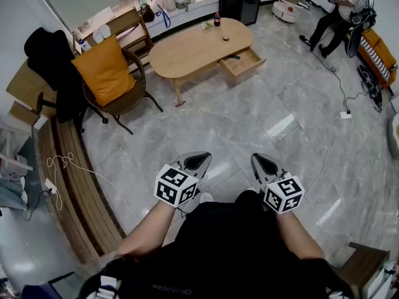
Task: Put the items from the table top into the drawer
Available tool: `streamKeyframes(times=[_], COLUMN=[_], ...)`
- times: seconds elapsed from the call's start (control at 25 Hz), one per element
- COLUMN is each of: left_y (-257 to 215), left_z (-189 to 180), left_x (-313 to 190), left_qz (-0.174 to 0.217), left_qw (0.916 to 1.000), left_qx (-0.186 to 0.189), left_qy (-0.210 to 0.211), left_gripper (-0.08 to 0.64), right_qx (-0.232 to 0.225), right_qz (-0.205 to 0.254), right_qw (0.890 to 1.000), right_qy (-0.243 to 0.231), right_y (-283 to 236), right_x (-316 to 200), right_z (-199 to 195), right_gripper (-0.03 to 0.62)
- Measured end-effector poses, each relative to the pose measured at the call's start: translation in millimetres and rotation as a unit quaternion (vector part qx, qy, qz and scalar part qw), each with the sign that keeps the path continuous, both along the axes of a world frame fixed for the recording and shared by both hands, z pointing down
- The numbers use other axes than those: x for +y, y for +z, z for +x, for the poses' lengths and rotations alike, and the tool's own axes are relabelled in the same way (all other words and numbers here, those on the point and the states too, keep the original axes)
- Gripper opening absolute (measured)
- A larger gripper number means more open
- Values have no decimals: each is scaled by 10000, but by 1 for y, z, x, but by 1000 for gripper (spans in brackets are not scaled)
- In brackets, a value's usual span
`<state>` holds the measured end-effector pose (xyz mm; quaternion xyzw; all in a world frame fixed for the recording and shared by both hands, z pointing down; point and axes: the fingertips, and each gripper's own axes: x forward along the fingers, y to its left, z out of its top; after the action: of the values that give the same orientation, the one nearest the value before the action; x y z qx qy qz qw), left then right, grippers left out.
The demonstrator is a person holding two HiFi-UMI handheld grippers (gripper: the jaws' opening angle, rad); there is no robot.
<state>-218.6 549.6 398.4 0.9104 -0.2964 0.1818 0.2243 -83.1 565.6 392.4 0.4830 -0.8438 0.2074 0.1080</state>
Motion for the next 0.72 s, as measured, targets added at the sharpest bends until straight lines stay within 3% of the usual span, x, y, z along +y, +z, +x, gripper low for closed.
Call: streamKeyframes(times=[0.32, 0.52, 0.72], left_y=[15, 17, 25], left_z=[-13, 4, 32], left_x=[-26, -63, -115], left_qz=[-221, -240, -347], left_qw=[9995, 9995, 9989], left_qx=[102, 4, -251], left_qy=[-209, -193, -193], left_gripper=[0, 0, 0], right_qx=[13, -148, -359], right_qz=[-213, -265, -316], right_qw=[9997, 9994, 9988], right_qy=[-76, -148, -101], right_y=[10, 19, 25], right_x=[-20, -64, -138], right_z=[-4, 3, 33], right_gripper=[5, 5, 5])
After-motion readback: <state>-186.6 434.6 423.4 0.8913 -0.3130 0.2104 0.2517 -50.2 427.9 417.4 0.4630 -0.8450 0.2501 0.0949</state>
